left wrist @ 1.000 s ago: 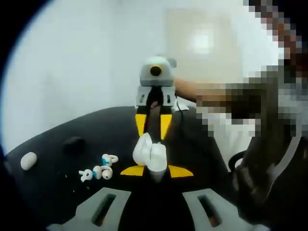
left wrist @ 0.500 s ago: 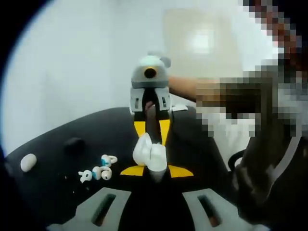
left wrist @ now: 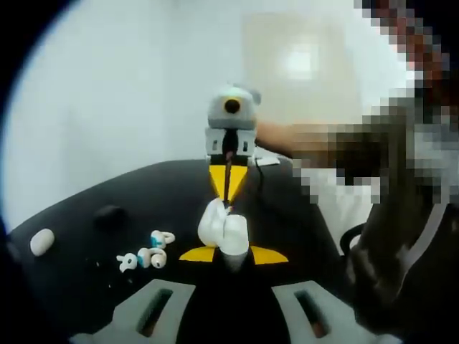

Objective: Pick up three earphones and place each one into its charging case using tactile feedback, ensure that each earphone is properly inserted and securely positioned inside the case.

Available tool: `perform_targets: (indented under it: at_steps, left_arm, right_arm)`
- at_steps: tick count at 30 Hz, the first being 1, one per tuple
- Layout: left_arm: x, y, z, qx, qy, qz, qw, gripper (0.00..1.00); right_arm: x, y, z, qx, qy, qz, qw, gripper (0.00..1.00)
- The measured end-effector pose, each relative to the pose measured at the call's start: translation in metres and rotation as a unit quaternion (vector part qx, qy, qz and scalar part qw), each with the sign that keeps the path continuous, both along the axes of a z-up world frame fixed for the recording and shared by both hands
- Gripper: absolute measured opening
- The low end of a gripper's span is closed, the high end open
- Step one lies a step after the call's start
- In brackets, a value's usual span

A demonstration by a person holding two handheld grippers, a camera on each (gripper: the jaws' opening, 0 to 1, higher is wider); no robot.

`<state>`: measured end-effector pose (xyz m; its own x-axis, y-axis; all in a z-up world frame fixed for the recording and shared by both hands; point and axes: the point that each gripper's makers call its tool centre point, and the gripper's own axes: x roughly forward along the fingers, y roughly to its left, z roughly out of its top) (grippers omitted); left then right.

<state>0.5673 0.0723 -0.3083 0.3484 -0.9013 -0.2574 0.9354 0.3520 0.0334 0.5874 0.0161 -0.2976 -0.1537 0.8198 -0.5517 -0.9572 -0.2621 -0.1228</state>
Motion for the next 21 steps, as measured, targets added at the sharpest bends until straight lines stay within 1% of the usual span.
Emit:
perform_targets:
  at_steps: [1,3,4,5,8,10,13,14,16,17,19,21]
  left_arm:
    - [0.0,0.0,0.0,0.0,0.0,0.0,1.0,0.13]
    - [0.0,0.0,0.0,0.0,0.0,0.0,1.0,0.13]
    - [0.0,0.0,0.0,0.0,0.0,0.0,1.0,0.13]
    - [0.0,0.0,0.0,0.0,0.0,0.001,1.0,0.13]
    - [0.001,0.001,0.0,0.0,0.0,0.001,1.0,0.13]
    - [0.001,0.001,0.0,0.0,0.0,0.001,1.0,0.13]
    - [0.002,0.002,0.0,0.0,0.0,0.001,1.0,0.13]
    - [0.002,0.002,0.0,-0.001,0.0,0.001,1.0,0.13]
    - [0.002,0.002,0.0,0.0,0.0,0.001,1.0,0.13]
    - [0.002,0.002,0.0,0.0,0.0,0.001,1.0,0.13]
    - [0.002,0.003,-0.001,0.0,0.0,0.001,1.0,0.13]
    - [0.002,0.003,-0.001,0.0,-0.001,0.001,1.0,0.13]
  right_arm:
    - [0.005,-0.003,-0.002,-0.004,-0.001,-0.008,1.0,0.04]
    - [0.014,-0.004,-0.002,-0.001,0.002,-0.024,0.9997,0.07]
    - [0.017,-0.004,-0.001,0.002,0.014,-0.034,0.9993,0.07]
    - [0.018,-0.003,0.0,0.004,0.024,-0.036,0.999,0.08]
    - [0.025,0.002,0.002,0.014,0.031,-0.042,0.9986,0.09]
    - [0.023,0.006,0.002,0.016,0.043,-0.036,0.9983,0.1]
    - [0.012,0.01,0.0,0.008,0.066,-0.013,0.9977,0.13]
    - [0.007,0.011,-0.002,-0.001,0.077,-0.001,0.997,0.14]
    - [0.005,0.015,-0.007,-0.011,0.084,0.006,0.9964,0.16]
    - [0.005,0.017,-0.008,-0.012,0.088,0.009,0.996,0.17]
    - [0.008,0.018,-0.012,-0.023,0.103,0.008,0.9944,0.17]
    - [0.011,0.019,-0.015,-0.028,0.108,0.005,0.9938,0.17]
